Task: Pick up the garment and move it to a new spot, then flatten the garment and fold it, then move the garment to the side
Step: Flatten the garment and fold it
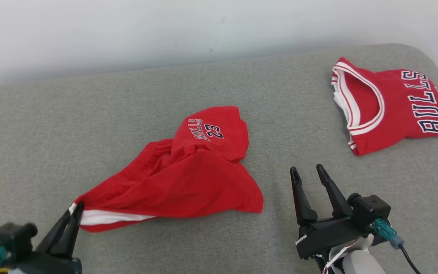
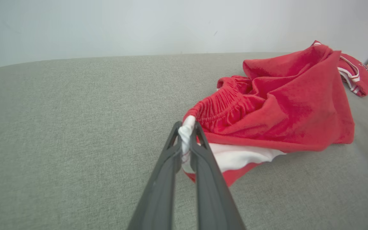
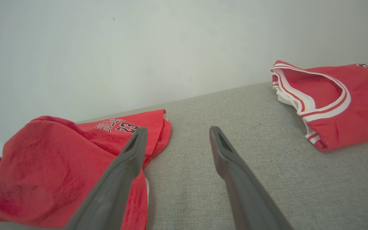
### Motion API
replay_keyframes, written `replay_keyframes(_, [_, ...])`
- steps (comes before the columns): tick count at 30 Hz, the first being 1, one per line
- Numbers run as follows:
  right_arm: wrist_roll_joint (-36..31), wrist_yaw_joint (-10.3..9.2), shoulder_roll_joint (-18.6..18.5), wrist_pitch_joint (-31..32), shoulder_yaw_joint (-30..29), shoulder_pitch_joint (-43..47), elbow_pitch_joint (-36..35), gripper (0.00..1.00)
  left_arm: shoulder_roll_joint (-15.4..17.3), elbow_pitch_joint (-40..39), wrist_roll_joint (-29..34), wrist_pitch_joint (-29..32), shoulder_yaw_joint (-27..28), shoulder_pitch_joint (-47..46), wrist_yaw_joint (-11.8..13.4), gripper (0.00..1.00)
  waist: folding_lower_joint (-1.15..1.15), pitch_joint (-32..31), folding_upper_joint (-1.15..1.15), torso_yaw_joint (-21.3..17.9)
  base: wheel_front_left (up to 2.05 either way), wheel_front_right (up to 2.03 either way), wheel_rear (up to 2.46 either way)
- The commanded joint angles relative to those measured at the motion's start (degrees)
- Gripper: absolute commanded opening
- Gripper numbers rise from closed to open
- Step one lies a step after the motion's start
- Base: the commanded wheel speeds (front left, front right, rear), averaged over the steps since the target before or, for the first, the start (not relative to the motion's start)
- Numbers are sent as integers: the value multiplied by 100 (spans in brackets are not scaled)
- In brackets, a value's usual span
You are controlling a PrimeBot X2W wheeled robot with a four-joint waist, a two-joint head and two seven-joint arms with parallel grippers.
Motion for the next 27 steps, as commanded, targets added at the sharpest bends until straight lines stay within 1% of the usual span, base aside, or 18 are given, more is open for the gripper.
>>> replay_keyframes(1, [-37, -2, -38, -12, 14, 28, 27, 100, -15, -30, -74, -78, 55, 170, 59, 0, 0, -9, 0, 74, 0, 0, 0])
replay_keyframes(6, [-48, -2, -66, -11, -16, 4, 58, 100, -299, -240, -185, -280, 490, 761, 405, 0, 0, 5, 0, 149, 0, 0, 0])
replay_keyframes(9, [-47, -2, -94, -11, -49, 19, 70, 100, -560, -324, -114, -307, 785, 1081, 483, 0, 0, 29, 0, 195, 0, 0, 0])
replay_keyframes(14, [-47, -2, -111, -11, -48, -1, 119, 100, -1044, -293, 250, -315, 1384, 1483, 448, 0, 0, 47, 0, 250, 0, 0, 0])
replay_keyframes(18, [-38, -2, -107, -11, -19, -56, 177, 100, -1303, -94, 589, -315, 1755, 1696, 407, 0, 0, 61, 0, 261, 0, 0, 0])
replay_keyframes(23, [-7, -2, -114, -11, -26, -68, 249, 100, -1674, 185, 859, -316, 2091, 1863, 142, 0, 0, 57, 0, 273, 0, 0, 0])
replay_keyframes(27, [16, -2, -143, -12, -32, -102, 274, 100, -1947, 362, 1204, -317, 2286, 1820, -34, 0, 0, 80, 0, 314, 0, 0, 0])
